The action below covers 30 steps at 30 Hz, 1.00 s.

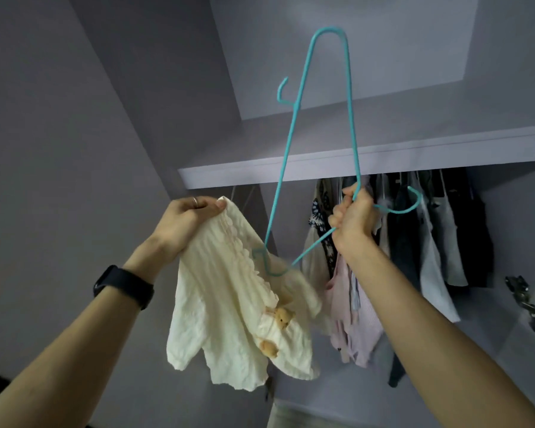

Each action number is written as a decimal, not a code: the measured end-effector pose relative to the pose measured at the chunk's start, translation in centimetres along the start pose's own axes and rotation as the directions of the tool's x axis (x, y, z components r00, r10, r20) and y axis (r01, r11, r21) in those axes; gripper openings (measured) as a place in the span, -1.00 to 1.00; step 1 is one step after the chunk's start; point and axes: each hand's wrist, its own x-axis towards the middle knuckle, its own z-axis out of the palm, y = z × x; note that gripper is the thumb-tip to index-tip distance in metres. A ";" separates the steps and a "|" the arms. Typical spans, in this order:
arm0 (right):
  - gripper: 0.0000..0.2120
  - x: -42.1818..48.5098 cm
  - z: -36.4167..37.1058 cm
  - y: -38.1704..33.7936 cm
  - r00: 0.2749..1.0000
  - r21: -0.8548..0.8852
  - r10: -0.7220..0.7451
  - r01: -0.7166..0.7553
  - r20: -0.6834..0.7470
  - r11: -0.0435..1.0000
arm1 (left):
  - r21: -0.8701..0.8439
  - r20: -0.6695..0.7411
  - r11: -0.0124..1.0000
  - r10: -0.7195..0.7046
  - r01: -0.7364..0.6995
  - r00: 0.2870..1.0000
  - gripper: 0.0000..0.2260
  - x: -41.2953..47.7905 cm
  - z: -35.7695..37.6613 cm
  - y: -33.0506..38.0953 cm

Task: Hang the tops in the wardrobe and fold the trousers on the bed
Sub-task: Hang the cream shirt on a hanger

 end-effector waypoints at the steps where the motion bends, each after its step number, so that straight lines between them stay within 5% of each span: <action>1: -0.70 -0.4 0.7 0.0 1.000 0.032 0.006 -0.006 0.001 0.999 | 0.015 0.007 1.000 0.010 -0.010 1.000 -0.82 0.2 0.3 0.5; 7: -0.69 -1.6 4.2 2.3 0.990 0.055 0.087 -0.093 0.108 0.994 | 0.023 0.056 0.999 0.029 -0.031 0.998 -0.81 0.9 0.5 2.8; 14: -0.70 0.9 2.3 8.0 0.982 -0.347 -0.113 0.159 0.149 0.924 | -0.088 -0.049 0.994 0.064 -0.068 0.997 -0.88 1.1 -3.7 2.6; 18: -0.67 2.0 -0.5 8.1 0.958 -0.554 -0.206 0.285 0.201 0.782 | -0.125 -0.067 0.991 0.038 -0.047 0.997 -0.82 0.8 -6.4 1.5; 27: -0.65 2.0 -1.7 5.6 0.859 -0.664 -0.319 0.513 0.401 0.544 | 0.131 -0.315 0.989 0.101 -0.062 0.944 -0.87 1.5 -6.0 0.0; 30: -0.66 2.2 -1.0 4.0 0.865 -0.736 -0.302 0.500 0.400 0.457 | 0.174 -0.295 0.980 0.148 -0.100 0.944 -0.87 1.6 -6.2 -0.1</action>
